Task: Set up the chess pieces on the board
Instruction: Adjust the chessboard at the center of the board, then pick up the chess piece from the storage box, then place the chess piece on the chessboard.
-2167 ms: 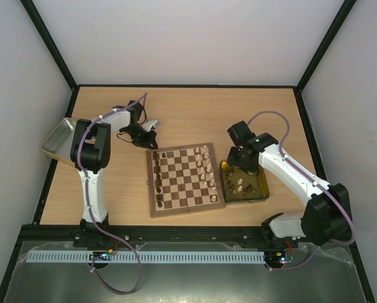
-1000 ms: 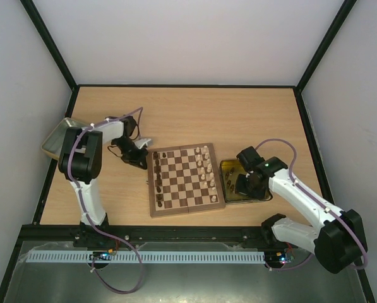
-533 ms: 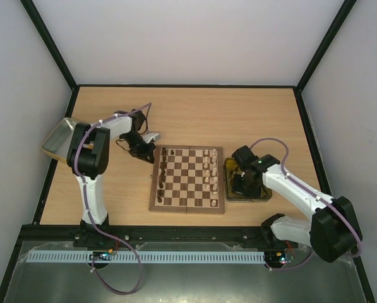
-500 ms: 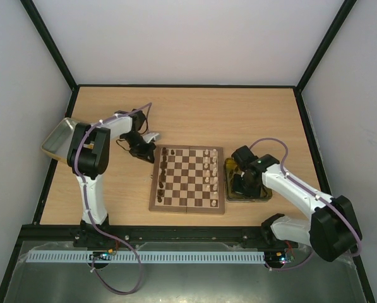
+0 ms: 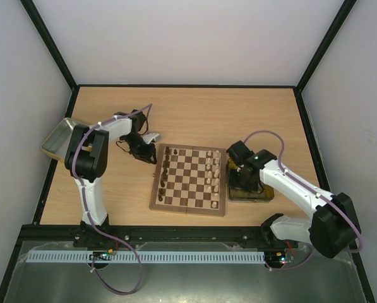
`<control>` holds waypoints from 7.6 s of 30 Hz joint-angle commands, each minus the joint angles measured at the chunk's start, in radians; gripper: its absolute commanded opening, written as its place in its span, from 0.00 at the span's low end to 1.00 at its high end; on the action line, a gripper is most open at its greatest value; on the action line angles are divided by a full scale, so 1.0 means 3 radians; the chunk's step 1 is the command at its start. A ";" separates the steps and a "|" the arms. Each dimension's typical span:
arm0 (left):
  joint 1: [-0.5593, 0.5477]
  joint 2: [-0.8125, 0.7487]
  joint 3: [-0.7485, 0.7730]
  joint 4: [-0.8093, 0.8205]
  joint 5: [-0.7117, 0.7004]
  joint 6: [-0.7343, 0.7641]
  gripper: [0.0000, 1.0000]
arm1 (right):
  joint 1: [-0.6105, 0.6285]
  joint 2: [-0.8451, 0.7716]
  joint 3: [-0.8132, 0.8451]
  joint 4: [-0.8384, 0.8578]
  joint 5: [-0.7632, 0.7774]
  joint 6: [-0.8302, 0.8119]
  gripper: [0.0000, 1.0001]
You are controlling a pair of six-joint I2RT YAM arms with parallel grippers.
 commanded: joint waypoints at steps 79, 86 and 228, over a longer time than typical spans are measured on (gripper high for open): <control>0.0176 -0.0523 -0.0804 0.0252 0.0179 -0.0028 0.23 | -0.1033 0.1121 0.0765 0.0446 0.0231 -0.0127 0.20; 0.0223 -0.0546 -0.0814 0.0267 0.0171 -0.0032 0.24 | -0.1038 0.1257 0.0742 0.0541 0.0218 -0.0140 0.20; 0.0395 -0.0742 -0.0853 0.0437 -0.0163 -0.0068 0.54 | 0.0838 0.3383 0.4444 -0.0943 0.0439 -0.0553 0.23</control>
